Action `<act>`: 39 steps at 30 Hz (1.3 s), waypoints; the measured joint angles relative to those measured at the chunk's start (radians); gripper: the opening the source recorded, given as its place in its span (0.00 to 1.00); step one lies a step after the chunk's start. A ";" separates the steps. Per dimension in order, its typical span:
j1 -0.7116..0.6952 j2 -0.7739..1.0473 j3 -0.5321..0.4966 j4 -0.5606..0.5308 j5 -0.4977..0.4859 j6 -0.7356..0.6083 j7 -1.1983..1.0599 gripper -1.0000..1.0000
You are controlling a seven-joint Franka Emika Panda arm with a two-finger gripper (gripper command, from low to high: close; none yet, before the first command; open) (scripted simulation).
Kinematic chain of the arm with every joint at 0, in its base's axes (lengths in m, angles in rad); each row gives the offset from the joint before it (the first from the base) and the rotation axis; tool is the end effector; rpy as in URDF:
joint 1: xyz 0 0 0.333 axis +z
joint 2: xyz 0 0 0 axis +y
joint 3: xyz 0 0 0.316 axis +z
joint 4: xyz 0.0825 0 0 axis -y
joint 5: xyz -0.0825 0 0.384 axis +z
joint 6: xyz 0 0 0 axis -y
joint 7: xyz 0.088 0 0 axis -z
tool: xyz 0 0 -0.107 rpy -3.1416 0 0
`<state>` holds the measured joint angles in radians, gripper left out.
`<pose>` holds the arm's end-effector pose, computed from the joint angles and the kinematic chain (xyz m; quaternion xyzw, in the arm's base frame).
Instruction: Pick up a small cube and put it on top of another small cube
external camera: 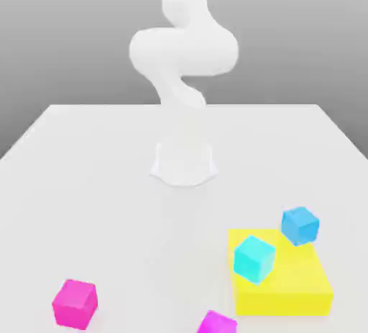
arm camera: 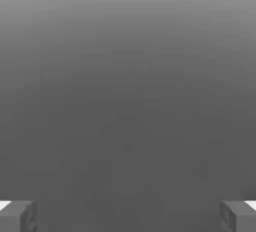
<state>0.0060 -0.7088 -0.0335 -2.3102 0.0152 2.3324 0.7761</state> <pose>0.3801 -0.0146 0.6762 -0.8583 0.3680 -0.3256 0.1479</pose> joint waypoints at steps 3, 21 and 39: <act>0.006 0.114 -0.042 -0.013 0.021 0.041 -0.031 0.50; -0.052 0.767 -0.200 -0.086 0.161 0.272 -0.225 0.50; -0.159 1.158 -0.148 -0.078 0.235 0.489 -0.314 0.00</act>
<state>-0.1528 0.4493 -0.1817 -2.3878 0.2499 2.8216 0.4617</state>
